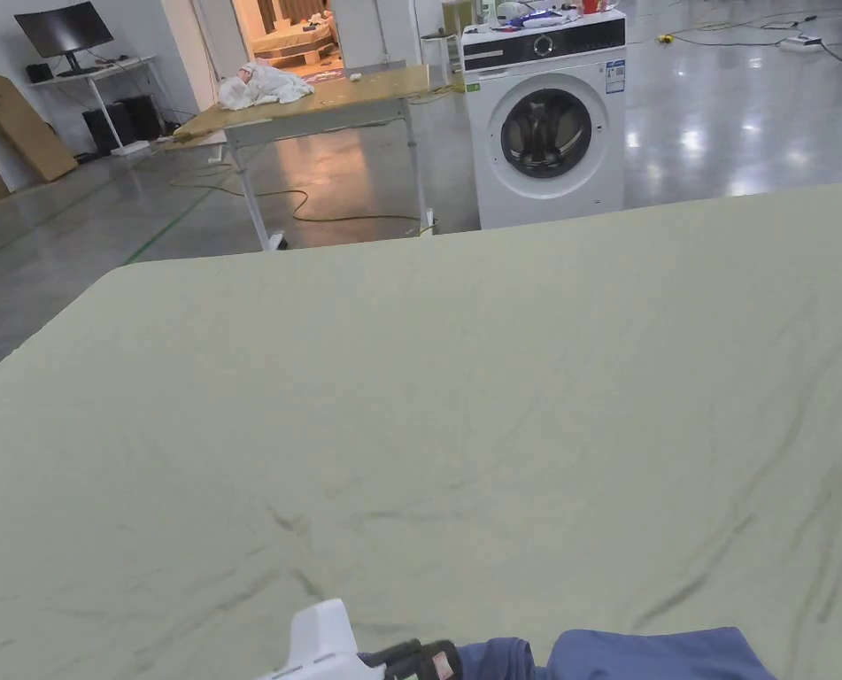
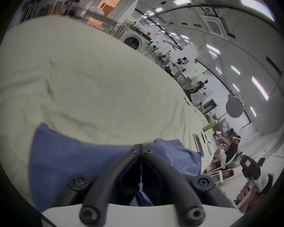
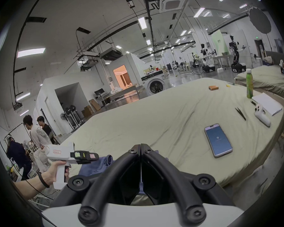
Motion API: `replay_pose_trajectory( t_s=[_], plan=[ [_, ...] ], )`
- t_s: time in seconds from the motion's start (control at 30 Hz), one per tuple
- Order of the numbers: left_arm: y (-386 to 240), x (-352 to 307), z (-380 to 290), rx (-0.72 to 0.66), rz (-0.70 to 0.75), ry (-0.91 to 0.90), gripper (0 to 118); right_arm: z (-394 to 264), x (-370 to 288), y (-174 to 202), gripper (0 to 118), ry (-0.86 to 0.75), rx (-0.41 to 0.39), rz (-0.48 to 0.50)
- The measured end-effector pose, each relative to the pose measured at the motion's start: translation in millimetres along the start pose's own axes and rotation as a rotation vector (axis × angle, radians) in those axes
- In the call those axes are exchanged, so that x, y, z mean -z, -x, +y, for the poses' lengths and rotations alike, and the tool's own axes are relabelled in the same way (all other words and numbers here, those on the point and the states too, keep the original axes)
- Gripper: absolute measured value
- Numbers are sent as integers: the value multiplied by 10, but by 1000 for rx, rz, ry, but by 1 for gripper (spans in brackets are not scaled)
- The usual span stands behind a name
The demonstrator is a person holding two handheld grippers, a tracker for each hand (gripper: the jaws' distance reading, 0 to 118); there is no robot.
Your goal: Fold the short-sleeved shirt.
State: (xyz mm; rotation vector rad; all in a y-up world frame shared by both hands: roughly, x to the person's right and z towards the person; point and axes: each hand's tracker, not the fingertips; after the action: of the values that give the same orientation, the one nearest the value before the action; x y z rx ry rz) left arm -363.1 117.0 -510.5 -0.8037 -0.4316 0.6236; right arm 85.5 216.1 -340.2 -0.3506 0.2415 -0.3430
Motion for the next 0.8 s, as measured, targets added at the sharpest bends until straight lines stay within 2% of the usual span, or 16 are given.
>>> replay_pose_trajectory(
  t_s=[0.1,0.17,0.2,0.27,0.33,0.4,0.43,0.47,0.5,0.57,0.67,0.77,0.8],
  plan=[
    [-74,384,-323,77,35,146,2,-15,7,55,0,10,-23,4],
    [-106,508,-471,154,39,160,1,-13,-10,74,0,14,-39,11],
    [-93,468,-434,157,42,100,1,-9,-4,101,0,16,-42,13],
    [2,366,-298,57,1,136,2,-17,15,95,0,22,-30,17],
    [-9,152,-213,89,20,121,7,-31,65,69,0,32,-3,25],
    [16,-162,-142,209,64,53,43,-41,88,69,0,31,4,19],
    [70,-326,-97,220,77,30,68,-45,99,64,0,31,10,20],
    [130,-453,-66,217,90,7,87,-53,111,54,0,34,18,27],
    [221,-595,-28,194,98,-10,93,-62,126,49,0,38,26,35],
    [430,-838,19,175,99,-11,93,-77,151,56,0,44,28,43],
    [744,-1015,24,-7,164,-116,92,-100,190,77,0,62,17,55],
    [1091,-972,-10,-278,33,-148,90,-108,203,103,0,69,8,59],
    [1169,-876,-49,-339,-11,-137,85,-110,204,107,0,68,9,60]
  ],
)
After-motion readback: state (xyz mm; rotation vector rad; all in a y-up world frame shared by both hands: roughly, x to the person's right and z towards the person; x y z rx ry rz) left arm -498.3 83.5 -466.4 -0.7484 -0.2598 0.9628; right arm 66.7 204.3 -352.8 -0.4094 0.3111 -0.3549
